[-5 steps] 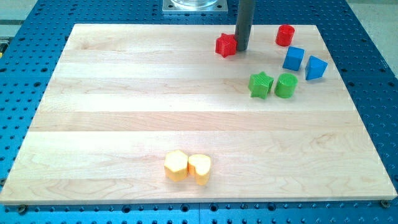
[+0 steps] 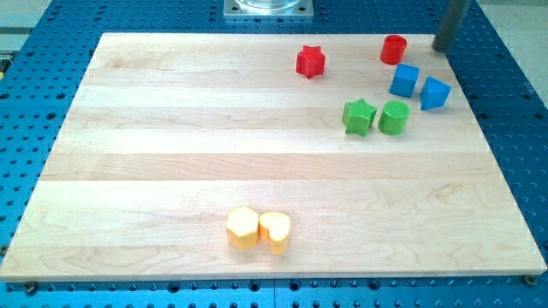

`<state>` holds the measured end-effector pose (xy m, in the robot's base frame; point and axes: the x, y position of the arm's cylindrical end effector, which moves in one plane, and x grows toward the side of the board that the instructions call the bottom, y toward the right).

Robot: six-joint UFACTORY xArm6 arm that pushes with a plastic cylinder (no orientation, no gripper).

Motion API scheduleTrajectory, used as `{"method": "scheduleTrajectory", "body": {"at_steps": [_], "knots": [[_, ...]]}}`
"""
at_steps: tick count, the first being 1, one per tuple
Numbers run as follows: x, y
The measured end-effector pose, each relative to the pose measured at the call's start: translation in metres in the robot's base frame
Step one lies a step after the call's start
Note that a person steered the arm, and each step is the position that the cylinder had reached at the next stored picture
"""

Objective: Slide the red circle to the right of the red star

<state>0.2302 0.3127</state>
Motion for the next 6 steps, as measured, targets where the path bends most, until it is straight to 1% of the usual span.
{"method": "scheduleTrajectory", "body": {"at_steps": [1,2,3,4,5,6], "knots": [[0.005,-0.008],[0.014,-0.034],[0.005,-0.061],[0.002,-0.073],[0.002,-0.104],[0.004,-0.152]]}}
